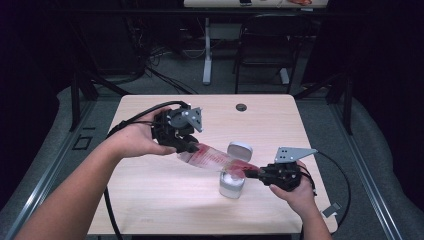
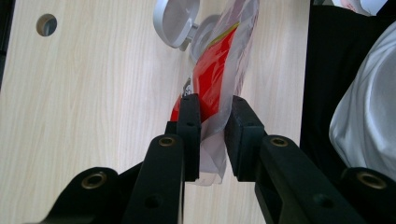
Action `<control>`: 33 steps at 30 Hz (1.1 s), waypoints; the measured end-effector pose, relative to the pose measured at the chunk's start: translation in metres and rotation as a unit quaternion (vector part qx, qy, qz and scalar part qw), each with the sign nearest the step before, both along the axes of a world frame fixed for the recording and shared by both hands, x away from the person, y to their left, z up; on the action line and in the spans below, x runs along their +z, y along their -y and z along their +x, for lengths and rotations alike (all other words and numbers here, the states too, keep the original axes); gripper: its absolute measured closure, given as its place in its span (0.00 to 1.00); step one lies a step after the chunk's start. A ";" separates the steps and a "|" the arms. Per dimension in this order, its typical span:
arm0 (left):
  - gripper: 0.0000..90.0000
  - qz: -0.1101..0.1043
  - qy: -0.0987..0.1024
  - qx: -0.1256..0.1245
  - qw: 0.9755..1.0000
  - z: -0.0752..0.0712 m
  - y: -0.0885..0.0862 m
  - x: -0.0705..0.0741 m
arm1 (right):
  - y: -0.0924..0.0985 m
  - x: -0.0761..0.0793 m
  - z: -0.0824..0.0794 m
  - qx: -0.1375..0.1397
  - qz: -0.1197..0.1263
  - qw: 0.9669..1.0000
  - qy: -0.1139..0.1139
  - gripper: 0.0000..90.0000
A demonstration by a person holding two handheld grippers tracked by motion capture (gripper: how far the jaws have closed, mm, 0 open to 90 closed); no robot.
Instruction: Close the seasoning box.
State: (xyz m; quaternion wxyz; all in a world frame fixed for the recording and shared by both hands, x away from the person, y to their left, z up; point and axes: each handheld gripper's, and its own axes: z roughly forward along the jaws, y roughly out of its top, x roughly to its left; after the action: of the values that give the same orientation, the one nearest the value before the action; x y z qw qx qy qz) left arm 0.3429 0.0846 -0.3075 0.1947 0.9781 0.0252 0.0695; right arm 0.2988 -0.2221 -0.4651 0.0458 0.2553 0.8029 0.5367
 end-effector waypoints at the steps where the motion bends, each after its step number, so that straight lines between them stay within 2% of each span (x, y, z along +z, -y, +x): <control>1: 0.85 0.001 0.000 0.000 1.000 0.000 -0.002 -0.001 | -0.001 0.000 0.000 0.001 0.001 1.000 0.001 0.99; 15: 0.86 -0.014 -0.013 0.021 1.000 0.002 -0.020 -0.015 | -0.006 0.004 0.001 0.004 0.023 1.000 0.010 0.97; 23: 0.86 -0.016 -0.015 0.017 1.000 0.001 -0.022 -0.019 | -0.005 0.000 0.004 -0.006 0.035 0.999 0.008 0.91; 28: 0.87 -0.019 -0.012 0.018 1.000 0.000 -0.022 -0.019 | -0.003 -0.007 0.006 -0.010 0.019 1.000 0.005 0.88; 33: 0.87 -0.019 -0.015 0.018 1.000 0.000 -0.022 -0.019 | -0.002 -0.014 0.008 -0.001 0.023 1.000 -0.006 0.86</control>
State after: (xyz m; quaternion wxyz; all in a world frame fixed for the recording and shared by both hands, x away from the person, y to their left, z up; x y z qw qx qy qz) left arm 0.3434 0.1063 -0.3267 0.2117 0.9745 0.0471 0.0577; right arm 0.3069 -0.2203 -0.4787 0.0356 0.2598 0.7907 0.5533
